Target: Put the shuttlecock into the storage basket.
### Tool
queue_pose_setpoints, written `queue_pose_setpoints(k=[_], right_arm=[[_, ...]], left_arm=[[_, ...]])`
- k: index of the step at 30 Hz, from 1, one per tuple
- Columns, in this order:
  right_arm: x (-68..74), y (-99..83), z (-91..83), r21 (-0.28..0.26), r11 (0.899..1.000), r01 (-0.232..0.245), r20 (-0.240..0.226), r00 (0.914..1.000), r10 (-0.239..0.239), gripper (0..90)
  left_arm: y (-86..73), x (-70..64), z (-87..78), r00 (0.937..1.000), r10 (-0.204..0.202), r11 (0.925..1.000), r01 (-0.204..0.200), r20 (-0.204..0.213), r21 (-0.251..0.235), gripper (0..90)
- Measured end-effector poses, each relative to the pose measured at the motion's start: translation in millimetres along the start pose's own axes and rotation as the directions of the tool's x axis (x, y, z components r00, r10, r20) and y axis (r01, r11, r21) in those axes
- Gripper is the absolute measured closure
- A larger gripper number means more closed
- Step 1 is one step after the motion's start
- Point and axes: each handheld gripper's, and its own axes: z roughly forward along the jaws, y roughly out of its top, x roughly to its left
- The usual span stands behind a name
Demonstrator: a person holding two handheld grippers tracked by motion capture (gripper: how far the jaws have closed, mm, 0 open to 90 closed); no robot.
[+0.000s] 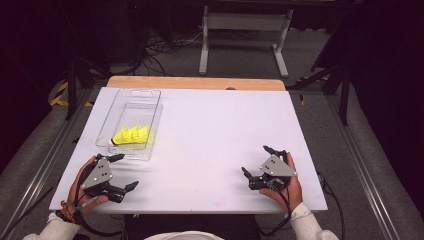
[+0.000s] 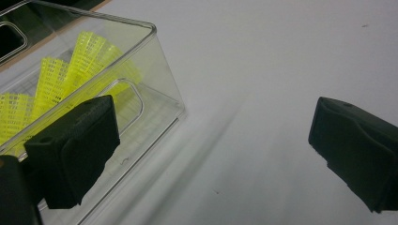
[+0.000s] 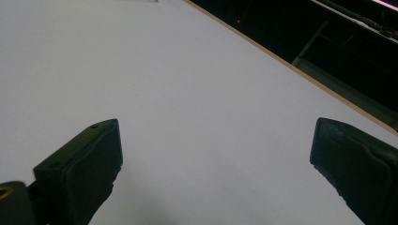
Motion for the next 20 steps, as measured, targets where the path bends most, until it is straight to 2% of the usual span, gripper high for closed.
queue_pose_setpoints(k=[16, 20], right_arm=[[-1.6, -2.5, 2.7, 0.014, 1.000, -0.013, -0.014, 0.9998, 0.014, 3.7], [-2.3, -2.6, 4.5, 0.016, 0.999, -0.028, -0.020, 0.9994, 0.028, 3.6]], left_arm=[[0.2, 0.9, 2.3, 1.0000, 0.004, 0.9999, -0.004, -0.003, 0.013, 3.0], [-0.8, 1.9, 2.7, 0.9997, -0.023, 0.9997, 0.023, -0.003, 0.010, 3.1]])
